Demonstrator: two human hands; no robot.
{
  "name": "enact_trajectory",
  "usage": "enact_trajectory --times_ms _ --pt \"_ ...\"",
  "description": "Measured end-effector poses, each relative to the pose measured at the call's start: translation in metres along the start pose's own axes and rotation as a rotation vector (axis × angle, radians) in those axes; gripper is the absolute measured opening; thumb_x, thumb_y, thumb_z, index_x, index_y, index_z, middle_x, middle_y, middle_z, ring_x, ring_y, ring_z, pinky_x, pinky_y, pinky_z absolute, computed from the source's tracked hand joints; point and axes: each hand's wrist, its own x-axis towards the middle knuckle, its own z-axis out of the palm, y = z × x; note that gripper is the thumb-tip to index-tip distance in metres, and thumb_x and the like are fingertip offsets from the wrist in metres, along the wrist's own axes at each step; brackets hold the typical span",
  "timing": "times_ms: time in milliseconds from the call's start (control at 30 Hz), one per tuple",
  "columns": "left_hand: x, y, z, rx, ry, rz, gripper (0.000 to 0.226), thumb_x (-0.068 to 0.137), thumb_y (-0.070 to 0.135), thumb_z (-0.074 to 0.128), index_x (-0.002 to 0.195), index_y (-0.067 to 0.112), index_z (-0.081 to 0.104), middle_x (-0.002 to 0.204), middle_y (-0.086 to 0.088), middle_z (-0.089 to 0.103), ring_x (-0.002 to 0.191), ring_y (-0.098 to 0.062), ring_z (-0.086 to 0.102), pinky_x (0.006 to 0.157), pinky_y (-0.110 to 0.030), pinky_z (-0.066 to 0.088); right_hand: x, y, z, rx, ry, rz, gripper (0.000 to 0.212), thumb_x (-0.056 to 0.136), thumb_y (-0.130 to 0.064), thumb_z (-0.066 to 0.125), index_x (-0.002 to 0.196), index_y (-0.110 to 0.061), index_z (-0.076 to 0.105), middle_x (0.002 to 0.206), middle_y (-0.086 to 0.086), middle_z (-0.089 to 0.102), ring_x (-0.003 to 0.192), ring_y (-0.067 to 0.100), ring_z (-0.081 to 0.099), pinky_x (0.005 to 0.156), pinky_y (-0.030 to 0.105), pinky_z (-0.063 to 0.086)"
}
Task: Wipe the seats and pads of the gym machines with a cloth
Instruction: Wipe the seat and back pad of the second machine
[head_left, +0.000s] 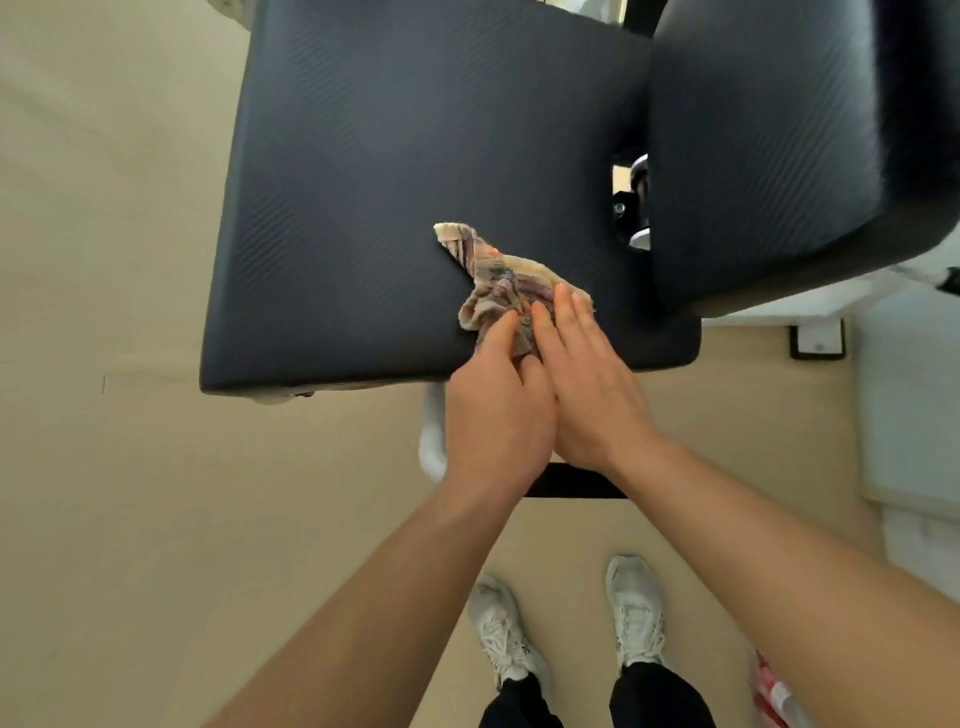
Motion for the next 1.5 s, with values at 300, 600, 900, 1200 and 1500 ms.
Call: enact_trajectory --times_ms 300,600,900,1200,1500 --pt "0.1 0.0 0.0 0.651 -0.046 0.344 0.056 0.106 0.017 0.033 0.161 0.021 0.021 0.169 0.004 0.012 0.154 -0.01 0.013 0.123 -0.029 0.016 0.093 0.01 -0.013 0.169 0.16 0.247 0.078 0.103 -0.057 0.016 0.159 -0.008 -0.011 0.167 0.015 -0.019 0.154 0.028 -0.019 0.127 0.043 -0.003" --pt "0.194 0.029 0.007 0.868 0.052 0.376 0.061 0.108 0.031 0.026 0.162 0.017 0.001 0.169 -0.004 -0.008 0.156 -0.017 -0.006 0.124 -0.033 -0.001 0.193 0.029 -0.068 0.151 0.077 0.313 0.09 0.099 -0.067 0.016 0.157 -0.007 -0.017 0.164 0.018 -0.026 0.152 0.03 -0.024 0.125 0.044 -0.009" --pt "0.256 0.065 0.017 0.795 0.093 0.295 0.065 0.106 0.028 0.03 0.161 0.017 -0.003 0.169 -0.003 -0.012 0.155 -0.014 -0.01 0.119 -0.029 -0.009 0.266 0.055 -0.111 0.062 -0.052 0.206 0.086 0.099 -0.068 0.013 0.156 -0.014 -0.023 0.162 0.012 -0.033 0.15 0.026 -0.03 0.124 0.043 -0.013" --pt "0.313 0.097 0.016 0.779 0.081 0.28 0.066 0.105 0.025 0.033 0.161 0.014 0.0 0.169 -0.006 -0.011 0.156 -0.016 -0.007 0.123 -0.032 -0.004 0.325 0.07 -0.15 0.034 -0.095 0.15 0.079 0.101 -0.062 0.015 0.16 -0.014 -0.008 0.168 0.014 -0.01 0.156 0.028 -0.011 0.126 0.043 -0.003" --pt "0.379 0.126 0.0 0.897 0.031 0.428 0.046 0.094 0.026 0.034 0.131 0.017 0.06 0.137 -0.007 0.06 0.133 -0.027 0.048 0.115 -0.04 0.028 0.374 0.092 -0.183 0.091 -0.302 0.14 0.065 0.102 -0.063 0.017 0.123 -0.02 0.06 0.118 0.011 0.065 0.091 0.027 0.053 0.079 0.04 0.042"
